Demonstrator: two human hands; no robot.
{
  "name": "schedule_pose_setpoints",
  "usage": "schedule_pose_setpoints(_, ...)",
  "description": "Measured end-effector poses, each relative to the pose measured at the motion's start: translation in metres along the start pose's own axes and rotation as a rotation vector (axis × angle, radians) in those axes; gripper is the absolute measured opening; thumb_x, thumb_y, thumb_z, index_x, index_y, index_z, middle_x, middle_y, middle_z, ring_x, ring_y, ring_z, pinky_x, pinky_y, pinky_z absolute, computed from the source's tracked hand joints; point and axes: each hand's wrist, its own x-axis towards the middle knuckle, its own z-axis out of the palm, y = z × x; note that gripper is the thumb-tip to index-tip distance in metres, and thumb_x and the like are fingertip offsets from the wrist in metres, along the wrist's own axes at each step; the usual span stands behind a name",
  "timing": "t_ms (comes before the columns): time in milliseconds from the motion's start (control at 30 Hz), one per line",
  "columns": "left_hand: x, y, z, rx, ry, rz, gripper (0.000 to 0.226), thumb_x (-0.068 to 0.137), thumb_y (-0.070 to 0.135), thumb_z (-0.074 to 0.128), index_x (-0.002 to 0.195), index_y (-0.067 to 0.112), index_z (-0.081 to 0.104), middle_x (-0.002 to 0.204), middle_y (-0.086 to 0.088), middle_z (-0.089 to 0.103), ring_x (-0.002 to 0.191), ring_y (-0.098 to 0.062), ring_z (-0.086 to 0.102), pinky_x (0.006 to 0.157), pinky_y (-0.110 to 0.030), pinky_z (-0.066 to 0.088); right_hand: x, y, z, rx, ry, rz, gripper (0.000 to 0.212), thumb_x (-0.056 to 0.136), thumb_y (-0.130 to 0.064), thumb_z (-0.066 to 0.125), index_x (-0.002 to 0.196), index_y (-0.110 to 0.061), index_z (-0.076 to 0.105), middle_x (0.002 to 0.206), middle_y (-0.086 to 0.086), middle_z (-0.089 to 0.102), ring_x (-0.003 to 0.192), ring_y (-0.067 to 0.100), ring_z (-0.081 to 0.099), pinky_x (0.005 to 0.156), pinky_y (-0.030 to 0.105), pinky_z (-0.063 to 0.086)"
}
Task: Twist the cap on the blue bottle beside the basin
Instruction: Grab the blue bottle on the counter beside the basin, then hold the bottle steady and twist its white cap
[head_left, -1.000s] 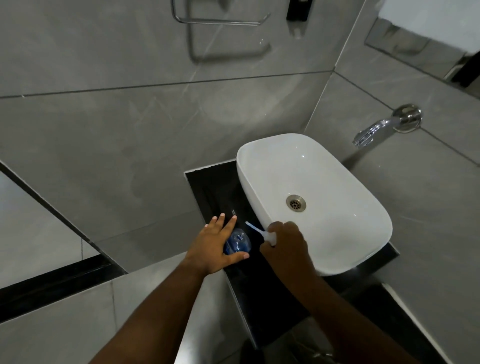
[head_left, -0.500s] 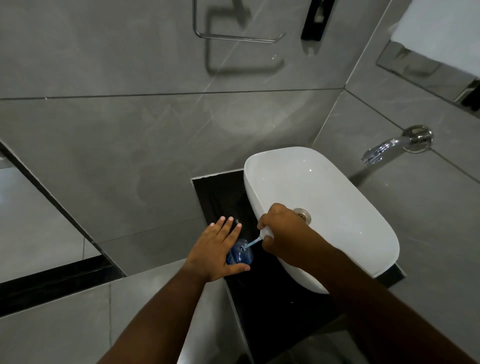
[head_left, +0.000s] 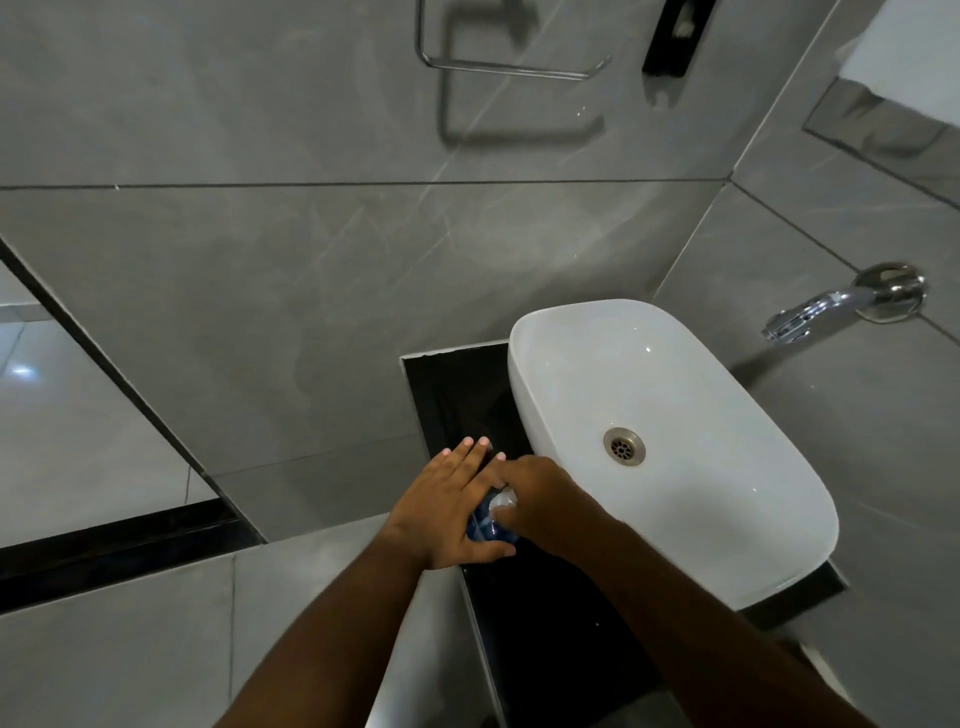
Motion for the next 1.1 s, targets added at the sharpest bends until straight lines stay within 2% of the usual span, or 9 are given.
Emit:
schedule_pose_setpoints(167, 0.001, -0.004, 0.004, -0.017, -0.014, -0.007, 0.105, 0.08, 0.089, 0.039, 0.156, 0.03, -0.003, 0.163, -0.002, -0.005, 0.149, -0.016, -0.016, 0.116, -0.035, -0.012, 0.0, 0.013, 0.014, 0.068, 0.036, -0.016, 0.057, 0.087, -0.032, 0.061, 0.134, -0.008, 0.038, 0.14, 0.016, 0.045, 0.13, 0.034, 0.042, 0.112, 0.046, 0.031)
schedule_pose_setpoints(300, 0.002, -0.005, 0.006, -0.025, -0.018, -0.006, 0.106, 0.079, 0.089, 0.041, 0.156, 0.029, -0.002, 0.161, -0.001, -0.007, 0.149, -0.018, -0.013, 0.117, -0.036, -0.01, 0.002, 0.021, 0.009, 0.077, 0.041, -0.04, 0.027, 0.084, -0.019, 0.062, 0.104, -0.001, 0.059, 0.104, 0.023, 0.065, 0.102, 0.041, 0.06, 0.086, 0.047, 0.048)
schedule_pose_setpoints(400, 0.003, -0.005, 0.006, -0.021, -0.021, -0.007, 0.106, 0.079, 0.089, 0.04, 0.155, 0.031, -0.007, 0.162, 0.0, -0.009, 0.149, -0.018, -0.014, 0.116, -0.035, -0.011, 0.004, 0.021, 0.012, 0.048, 0.003, 0.044, 0.058, 0.086, -0.035, 0.062, 0.13, -0.002, 0.043, 0.134, 0.021, 0.051, 0.122, 0.036, 0.049, 0.107, 0.045, 0.037)
schedule_pose_setpoints(467, 0.002, -0.006, 0.006, -0.035, -0.015, -0.007, 0.105, 0.079, 0.089, 0.04, 0.154, 0.032, -0.007, 0.162, -0.001, -0.008, 0.149, -0.018, -0.014, 0.116, -0.035, -0.011, 0.003, 0.023, 0.013, 0.065, 0.068, 0.002, 0.058, 0.079, -0.046, 0.066, 0.122, -0.011, 0.05, 0.122, 0.011, 0.061, 0.109, 0.027, 0.058, 0.099, 0.04, 0.045)
schedule_pose_setpoints(667, 0.002, -0.005, 0.007, -0.047, -0.012, -0.007, 0.106, 0.078, 0.089, 0.042, 0.152, 0.036, -0.013, 0.162, -0.001, -0.009, 0.149, -0.017, -0.016, 0.117, -0.035, -0.011, 0.007, 0.027, 0.014, 0.096, 0.094, -0.118, 0.027, 0.083, -0.023, 0.064, 0.103, -0.004, 0.059, 0.097, 0.014, 0.063, 0.1, 0.038, 0.061, 0.077, 0.037, 0.047)
schedule_pose_setpoints(800, 0.002, -0.007, 0.008, -0.058, 0.001, 0.003, 0.106, 0.078, 0.089, 0.043, 0.151, 0.038, -0.016, 0.162, 0.0, -0.009, 0.148, -0.013, -0.021, 0.116, -0.035, -0.012, 0.011, 0.031, 0.011, 0.045, 0.085, -0.091, 0.051, 0.079, -0.044, 0.067, 0.115, -0.011, 0.054, 0.114, 0.01, 0.063, 0.102, 0.026, 0.061, 0.092, 0.039, 0.049)
schedule_pose_setpoints(900, 0.003, -0.007, 0.007, -0.074, 0.01, 0.009, 0.106, 0.078, 0.089, 0.044, 0.153, 0.038, -0.012, 0.162, 0.0, -0.007, 0.146, -0.009, -0.022, 0.115, -0.032, -0.013, 0.012, 0.037, 0.009, 0.099, 0.116, -0.163, 0.044, 0.076, -0.033, 0.071, 0.114, -0.017, 0.055, 0.113, 0.007, 0.064, 0.097, 0.019, 0.06, 0.088, 0.03, 0.048)
schedule_pose_setpoints(1000, 0.003, -0.006, 0.006, -0.061, 0.004, 0.019, 0.107, 0.078, 0.089, 0.043, 0.153, 0.035, -0.01, 0.162, -0.001, -0.006, 0.148, -0.013, -0.018, 0.116, -0.034, -0.012, 0.015, 0.039, 0.012, 0.052, 0.106, -0.151, 0.041, 0.084, -0.028, 0.065, 0.118, -0.008, 0.055, 0.12, 0.015, 0.061, 0.105, 0.026, 0.058, 0.093, 0.034, 0.044)
schedule_pose_setpoints(1100, 0.002, -0.007, 0.005, -0.051, -0.003, 0.023, 0.107, 0.079, 0.089, 0.042, 0.154, 0.032, -0.009, 0.163, -0.002, -0.006, 0.149, -0.014, -0.016, 0.115, -0.035, -0.013, 0.014, 0.042, 0.014, 0.03, 0.148, -0.135, 0.035, 0.077, -0.04, 0.069, 0.098, -0.013, 0.059, 0.098, 0.008, 0.067, 0.077, 0.015, 0.056, 0.071, 0.027, 0.042)
